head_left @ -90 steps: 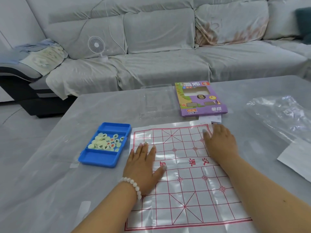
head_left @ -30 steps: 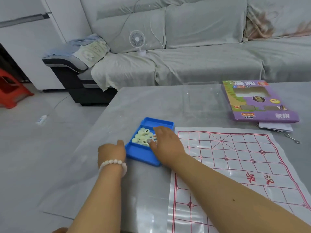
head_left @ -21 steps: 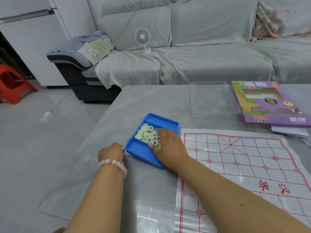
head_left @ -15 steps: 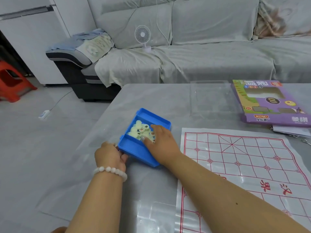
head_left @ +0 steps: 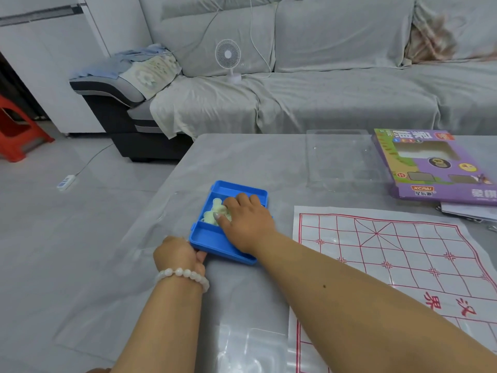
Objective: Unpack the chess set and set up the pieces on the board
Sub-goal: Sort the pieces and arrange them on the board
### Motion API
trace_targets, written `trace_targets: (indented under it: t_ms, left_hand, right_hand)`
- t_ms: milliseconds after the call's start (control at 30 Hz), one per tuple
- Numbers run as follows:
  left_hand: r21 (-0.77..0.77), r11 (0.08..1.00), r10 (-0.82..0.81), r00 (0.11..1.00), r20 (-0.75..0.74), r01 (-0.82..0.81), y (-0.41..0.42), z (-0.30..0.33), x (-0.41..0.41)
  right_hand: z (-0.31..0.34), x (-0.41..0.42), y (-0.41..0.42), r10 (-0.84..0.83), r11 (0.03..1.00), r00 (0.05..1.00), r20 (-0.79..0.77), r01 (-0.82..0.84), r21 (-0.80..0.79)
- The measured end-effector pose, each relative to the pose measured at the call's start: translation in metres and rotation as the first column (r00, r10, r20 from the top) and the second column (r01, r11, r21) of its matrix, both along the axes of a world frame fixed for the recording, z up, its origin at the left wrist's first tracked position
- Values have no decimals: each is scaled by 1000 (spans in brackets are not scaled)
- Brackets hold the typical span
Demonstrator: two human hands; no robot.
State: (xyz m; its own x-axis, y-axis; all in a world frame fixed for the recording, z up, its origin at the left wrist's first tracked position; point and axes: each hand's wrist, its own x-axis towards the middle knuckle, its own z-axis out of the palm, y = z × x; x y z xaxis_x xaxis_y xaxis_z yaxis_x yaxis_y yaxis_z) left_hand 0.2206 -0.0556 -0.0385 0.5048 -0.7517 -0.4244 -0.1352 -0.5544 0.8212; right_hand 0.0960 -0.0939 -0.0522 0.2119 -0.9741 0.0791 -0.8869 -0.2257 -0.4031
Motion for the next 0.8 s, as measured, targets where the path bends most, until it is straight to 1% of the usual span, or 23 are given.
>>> trace_targets:
  t_ms: [33, 67, 100, 167, 200, 233, 267, 300, 333, 367, 400, 467, 500, 533, 567, 600, 633, 667, 733, 767, 800]
  left_hand:
    - [37, 999, -26, 992, 122, 22, -2, 7, 0]
    - [120, 991, -83, 960, 266, 53, 3, 9, -1]
    - [150, 981, -170, 905, 390, 120, 2, 7, 5]
    - [270, 946, -296, 819, 491, 179, -1, 8, 2]
    - [270, 946, -295, 824, 484, 180, 0, 12, -1]
    - [257, 945, -310, 802, 510, 202, -1, 7, 1]
    - [276, 946, -288, 838, 464, 172, -3, 5, 2]
    - [213, 960, -262, 849, 459, 181, -9, -2, 4]
    - [245, 943, -316, 831, 457, 225, -10, -5, 4]
    - [193, 948, -318, 790, 524, 253, -7, -4, 2]
    - [246, 924, -381, 742, 552, 291, -9, -8, 3]
    - [302, 888, -459, 625, 632, 347, -9, -13, 3]
    - [308, 889, -458, 648, 609, 339, -12, -15, 4]
    - [327, 900, -431, 701, 568, 288, -10, -9, 4]
    - [275, 949, -268, 850, 453, 153, -9, -1, 3]
    - [315, 938, -289, 826, 483, 144, -9, 4, 4]
    - [277, 952, -254, 838, 483, 130, -9, 4, 5]
    - [302, 941, -290, 821, 492, 152, -8, 3, 7]
    - [307, 943, -270, 830, 488, 126, -5, 4, 4]
    - [287, 951, -239, 859, 453, 113, -3, 3, 4]
    - [254, 956, -250, 867, 432, 149, -6, -1, 7]
  right_hand:
    - [-1, 2, 0, 1, 1000, 1000, -18, -2, -12]
    - [-1, 3, -1, 1, 1000, 999, -39, -2, -19]
    - [-1, 4, -2, 0, 1000, 998, -56, -1, -16]
    - [-1, 6, -6, 1, 1000, 997, -78, -1, -3]
    - [-1, 6, -8, 3, 1000, 996, -85, -3, 3]
    - [0, 7, -9, 7, 1000, 996, -94, -7, 8]
    - [0, 7, -10, 12, 1000, 995, -104, -12, 9]
    - [0, 8, -11, 17, 1000, 993, -116, -17, 3]
    - [0, 8, -11, 19, 1000, 992, -126, -20, -12]
    - [0, 9, -10, 19, 999, 991, -131, -23, -33]
    - [0, 9, -10, 18, 998, 992, -126, -25, -54]
    - [0, 9, -10, 25, 996, 994, -104, -34, -85]
    - [0, 8, -10, 35, 995, 995, -96, -44, -93]
    - [1, 8, -10, 47, 994, 995, -91, -55, -95]
    - [1, 7, -10, 57, 994, 995, -82, -64, -90]
    - [1, 6, -11, 62, 995, 996, -62, -67, -77]
    - [2, 5, -12, 60, 997, 998, -30, -62, -56]
    - [2, 4, -14, 51, 998, 999, 13, -50, -29]
    - [3, 3, -16, 17, 1000, 995, 101, -18, 10]
    - [4, 2, -17, 0, 1000, 990, 144, -2, 11]
    - [5, 3, -17, -15, 1000, 981, 193, 15, 3]
